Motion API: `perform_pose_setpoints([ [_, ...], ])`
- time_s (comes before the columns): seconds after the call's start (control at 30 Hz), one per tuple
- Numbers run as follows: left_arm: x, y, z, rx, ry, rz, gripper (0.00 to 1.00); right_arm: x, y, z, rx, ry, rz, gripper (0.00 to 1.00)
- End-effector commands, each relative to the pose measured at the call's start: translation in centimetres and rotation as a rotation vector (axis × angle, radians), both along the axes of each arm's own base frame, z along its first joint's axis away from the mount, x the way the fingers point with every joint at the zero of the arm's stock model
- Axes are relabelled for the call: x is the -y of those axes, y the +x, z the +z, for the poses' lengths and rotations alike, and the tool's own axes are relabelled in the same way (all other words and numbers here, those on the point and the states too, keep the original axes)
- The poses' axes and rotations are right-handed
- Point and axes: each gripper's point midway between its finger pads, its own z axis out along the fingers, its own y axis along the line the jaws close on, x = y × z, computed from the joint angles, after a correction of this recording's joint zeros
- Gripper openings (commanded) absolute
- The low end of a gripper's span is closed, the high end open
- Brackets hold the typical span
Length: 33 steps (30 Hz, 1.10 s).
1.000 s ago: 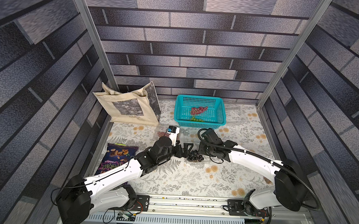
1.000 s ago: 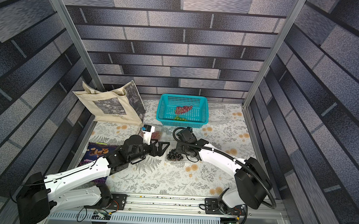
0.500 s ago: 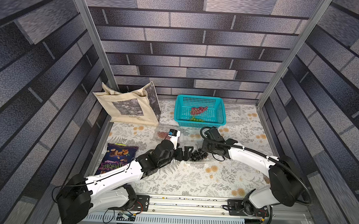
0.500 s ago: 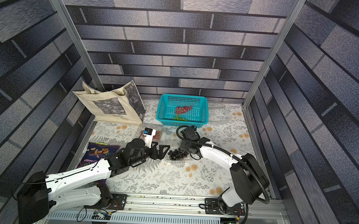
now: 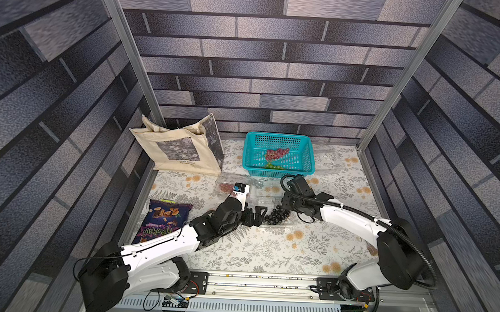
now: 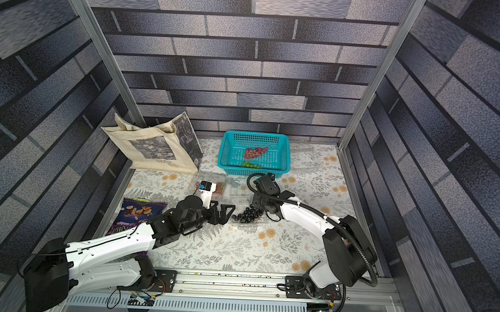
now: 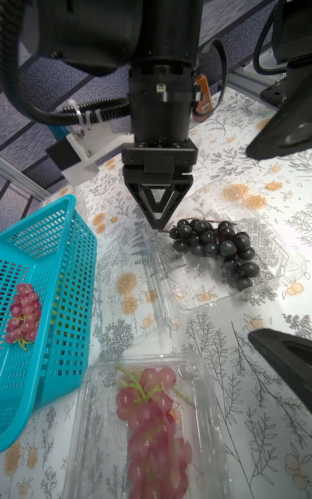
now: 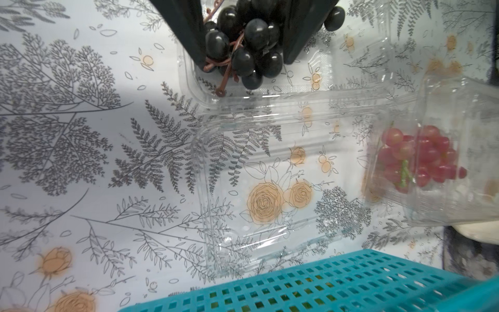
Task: Pack grapes into containers
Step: Place the grape into the packing box, then move the packing box to the center of the board.
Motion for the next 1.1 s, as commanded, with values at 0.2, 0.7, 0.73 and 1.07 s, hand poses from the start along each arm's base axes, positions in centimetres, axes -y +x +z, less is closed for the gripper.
perform_pose_setpoints([
  [0.2, -0.5, -0.5, -2.5, -0.048, 0.017, 0.007, 1.0, 3.0, -3.4, 0.7, -0.017, 0.007, -0.034, 0.99],
  [0.7, 3.9, -0.7, -6.0, -0.166, 0.002, -0.07, 1.0, 5.6, -5.5, -3.3, -0.131, 0.055, -0.105, 1.0],
  [0.73, 4.4, -0.7, -6.1, -0.167, -0.002, -0.079, 1.0, 5.7, -5.4, -3.3, -0.131, 0.058, -0.108, 1.0],
  [1.07, 11.9, -2.1, -5.8, -0.18, -0.042, -0.209, 1.0, 8.2, -5.0, -2.8, -0.13, 0.083, -0.179, 1.0],
])
